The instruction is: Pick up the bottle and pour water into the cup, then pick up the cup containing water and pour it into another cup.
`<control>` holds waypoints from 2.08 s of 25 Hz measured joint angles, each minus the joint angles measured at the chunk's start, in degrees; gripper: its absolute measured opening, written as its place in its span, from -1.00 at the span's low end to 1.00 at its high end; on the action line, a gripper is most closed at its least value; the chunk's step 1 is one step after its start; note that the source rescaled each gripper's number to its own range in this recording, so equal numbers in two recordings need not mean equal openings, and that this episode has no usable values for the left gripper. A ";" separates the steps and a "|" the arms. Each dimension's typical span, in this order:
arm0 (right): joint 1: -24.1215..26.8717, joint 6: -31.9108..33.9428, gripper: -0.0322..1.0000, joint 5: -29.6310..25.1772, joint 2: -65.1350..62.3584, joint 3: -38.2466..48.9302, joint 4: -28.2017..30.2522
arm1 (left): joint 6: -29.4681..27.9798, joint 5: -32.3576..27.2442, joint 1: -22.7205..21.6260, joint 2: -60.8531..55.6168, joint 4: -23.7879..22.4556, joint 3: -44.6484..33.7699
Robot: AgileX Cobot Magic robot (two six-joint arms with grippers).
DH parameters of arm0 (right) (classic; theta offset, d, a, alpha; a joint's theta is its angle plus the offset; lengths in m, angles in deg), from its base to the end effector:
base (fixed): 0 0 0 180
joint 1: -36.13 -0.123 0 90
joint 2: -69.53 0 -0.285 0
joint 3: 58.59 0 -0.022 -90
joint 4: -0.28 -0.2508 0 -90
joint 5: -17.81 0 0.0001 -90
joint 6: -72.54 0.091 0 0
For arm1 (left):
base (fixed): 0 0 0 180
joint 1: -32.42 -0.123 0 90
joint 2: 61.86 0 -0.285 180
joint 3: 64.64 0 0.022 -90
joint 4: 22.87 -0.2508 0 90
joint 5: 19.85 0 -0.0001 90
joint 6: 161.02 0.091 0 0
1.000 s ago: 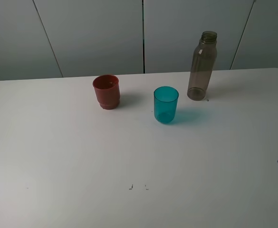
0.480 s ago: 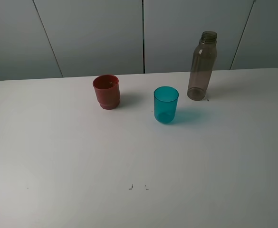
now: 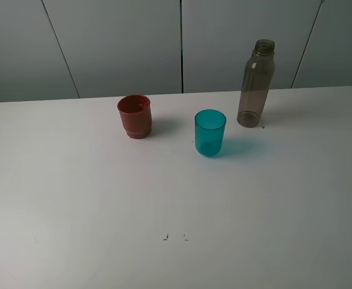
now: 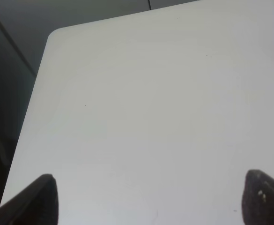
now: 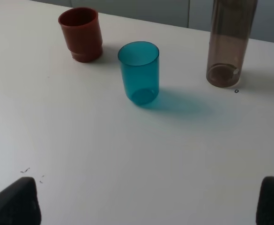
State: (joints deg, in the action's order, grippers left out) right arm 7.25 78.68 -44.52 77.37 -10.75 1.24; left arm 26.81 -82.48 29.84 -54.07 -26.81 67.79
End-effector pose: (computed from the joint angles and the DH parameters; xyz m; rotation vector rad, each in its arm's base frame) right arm -0.0058 -0.0047 0.2786 -0.4087 2.0382 0.3564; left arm -0.0086 0.0052 0.2797 0.0892 2.0611 0.1948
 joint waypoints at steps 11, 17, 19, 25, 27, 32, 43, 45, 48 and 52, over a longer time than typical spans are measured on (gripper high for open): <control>18.29 -0.54 0.99 0.00 -0.12 0.00 -0.11 | 0.00 0.00 0.00 0.00 -0.23 0.00; 20.67 -0.99 0.99 0.00 -0.12 0.00 -0.20 | 0.26 -0.36 0.00 0.00 -0.36 0.00; 20.67 -0.99 0.99 0.00 -0.12 0.00 -0.20 | 0.22 -0.36 0.00 0.00 -0.36 0.00; 20.67 -3.53 0.99 0.00 -0.12 0.00 -0.45 | 0.22 -0.36 0.00 0.00 -0.36 0.00; 20.67 -4.09 0.99 0.00 -0.12 0.00 -0.45 | 0.22 -0.36 0.00 0.00 -0.36 0.00; 20.67 -4.21 0.99 0.00 -0.12 0.00 -0.96 | 0.13 -0.36 0.00 0.00 -0.36 0.00; 20.67 -4.21 0.99 0.00 -0.12 0.00 -1.87 | 0.13 -0.36 0.00 0.00 -0.36 0.00; 20.67 -4.21 0.99 0.00 -0.12 0.00 -1.87 | 0.13 -0.36 0.00 0.00 -0.36 0.00; 20.67 -4.21 0.99 0.00 -0.12 0.00 -1.87 | 0.13 -0.36 0.00 0.00 -0.36 0.00; 20.67 -4.21 0.99 0.00 -0.12 0.00 -1.87 | 0.13 -0.36 0.00 0.00 -0.36 0.00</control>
State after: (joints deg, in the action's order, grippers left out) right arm 27.92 74.48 -44.52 77.25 -10.75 -0.64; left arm 26.94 -82.84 29.84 -54.07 -27.17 67.79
